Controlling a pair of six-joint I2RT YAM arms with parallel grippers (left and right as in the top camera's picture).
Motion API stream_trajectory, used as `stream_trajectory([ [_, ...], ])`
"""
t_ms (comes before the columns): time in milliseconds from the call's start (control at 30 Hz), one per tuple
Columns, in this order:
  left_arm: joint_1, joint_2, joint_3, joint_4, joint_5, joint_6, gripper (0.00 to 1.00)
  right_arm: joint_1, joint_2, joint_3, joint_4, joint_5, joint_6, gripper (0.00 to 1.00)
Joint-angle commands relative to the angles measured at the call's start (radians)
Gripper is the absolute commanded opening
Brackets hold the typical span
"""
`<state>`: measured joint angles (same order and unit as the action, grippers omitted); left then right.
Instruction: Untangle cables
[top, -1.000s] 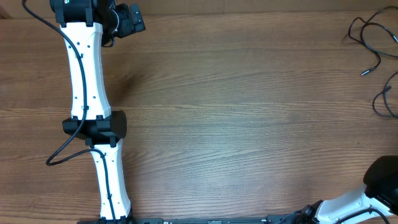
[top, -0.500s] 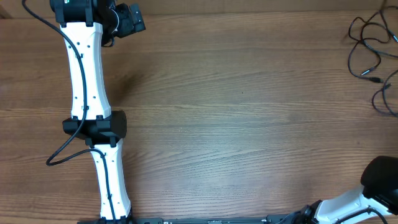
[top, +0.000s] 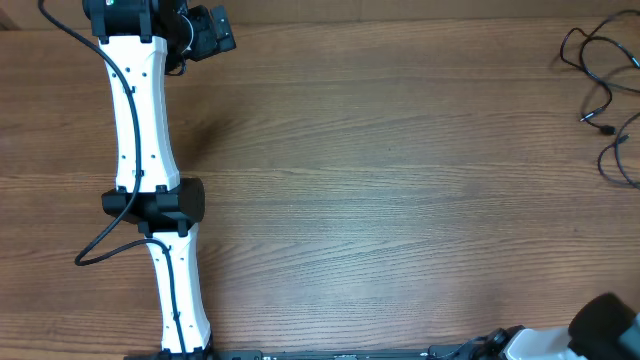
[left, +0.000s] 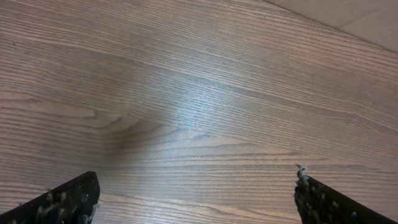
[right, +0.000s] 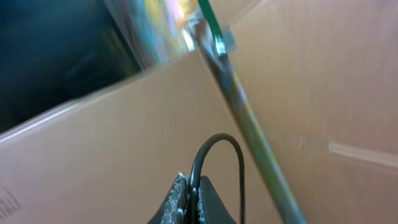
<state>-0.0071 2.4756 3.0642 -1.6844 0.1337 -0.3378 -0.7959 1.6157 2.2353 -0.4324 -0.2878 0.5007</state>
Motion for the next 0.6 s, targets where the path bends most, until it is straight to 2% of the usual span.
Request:
stream_trajectory([
  [0, -0.006, -0.035, 0.021, -0.003, -0.011, -0.006, 1.00, -0.029, -0.055, 0.026, 0.024, 0.006, -0.012, 0.04],
  [100, -0.006, -0.035, 0.021, -0.003, -0.011, -0.006, 1.00, -0.047, -0.071, 0.025, 0.027, 0.006, -0.017, 0.04],
  [133, -0.006, -0.035, 0.021, -0.003, -0.011, -0.006, 1.00, -0.055, -0.068, 0.024, 0.020, 0.013, -0.072, 0.04],
  [333, -0.006, -0.035, 0.021, -0.003, -0.011, -0.006, 1.00, -0.056, -0.036, 0.022, -0.084, 0.143, -0.118, 0.04],
  [467, -0.006, -0.035, 0.021, -0.003, -0.011, -0.006, 1.00, -0.057, -0.024, 0.022, -0.040, 0.149, -0.127, 0.04],
  [567, -0.006, -0.035, 0.021, -0.003, -0.011, -0.006, 1.00, -0.058, -0.024, 0.022, -0.079, 0.173, -0.197, 0.04],
])
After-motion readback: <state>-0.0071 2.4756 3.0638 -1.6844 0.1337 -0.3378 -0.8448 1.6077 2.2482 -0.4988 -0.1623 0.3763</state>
